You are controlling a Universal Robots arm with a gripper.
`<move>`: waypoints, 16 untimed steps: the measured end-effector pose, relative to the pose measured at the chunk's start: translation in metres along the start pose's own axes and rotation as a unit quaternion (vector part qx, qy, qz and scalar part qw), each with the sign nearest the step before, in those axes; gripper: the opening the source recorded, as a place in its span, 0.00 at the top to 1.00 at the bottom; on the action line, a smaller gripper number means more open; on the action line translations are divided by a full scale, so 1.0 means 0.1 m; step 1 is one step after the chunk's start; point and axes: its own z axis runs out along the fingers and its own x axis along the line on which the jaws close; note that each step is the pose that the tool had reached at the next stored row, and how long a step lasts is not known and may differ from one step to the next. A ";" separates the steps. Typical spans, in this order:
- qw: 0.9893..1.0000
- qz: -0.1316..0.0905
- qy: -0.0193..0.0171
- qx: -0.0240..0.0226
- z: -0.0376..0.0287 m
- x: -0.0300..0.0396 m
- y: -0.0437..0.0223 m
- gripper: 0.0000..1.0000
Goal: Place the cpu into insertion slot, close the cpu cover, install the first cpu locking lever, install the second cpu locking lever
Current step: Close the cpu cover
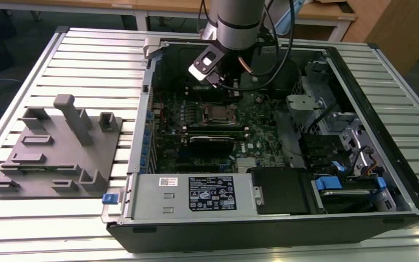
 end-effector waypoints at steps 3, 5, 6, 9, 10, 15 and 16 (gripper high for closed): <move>1.000 -0.020 0.001 0.001 0.000 0.000 0.000 0.90; 0.999 -0.036 0.002 0.001 0.001 0.000 0.000 0.90; 0.999 -0.044 0.002 0.002 0.001 0.000 0.000 0.90; 0.998 -0.068 0.004 0.002 0.001 0.000 0.000 0.90; 0.997 -0.076 0.004 0.003 0.001 0.000 0.000 0.90; 0.993 -0.116 0.007 0.004 0.001 0.000 0.000 0.90; 0.992 -0.123 0.007 0.004 0.001 0.000 0.000 0.90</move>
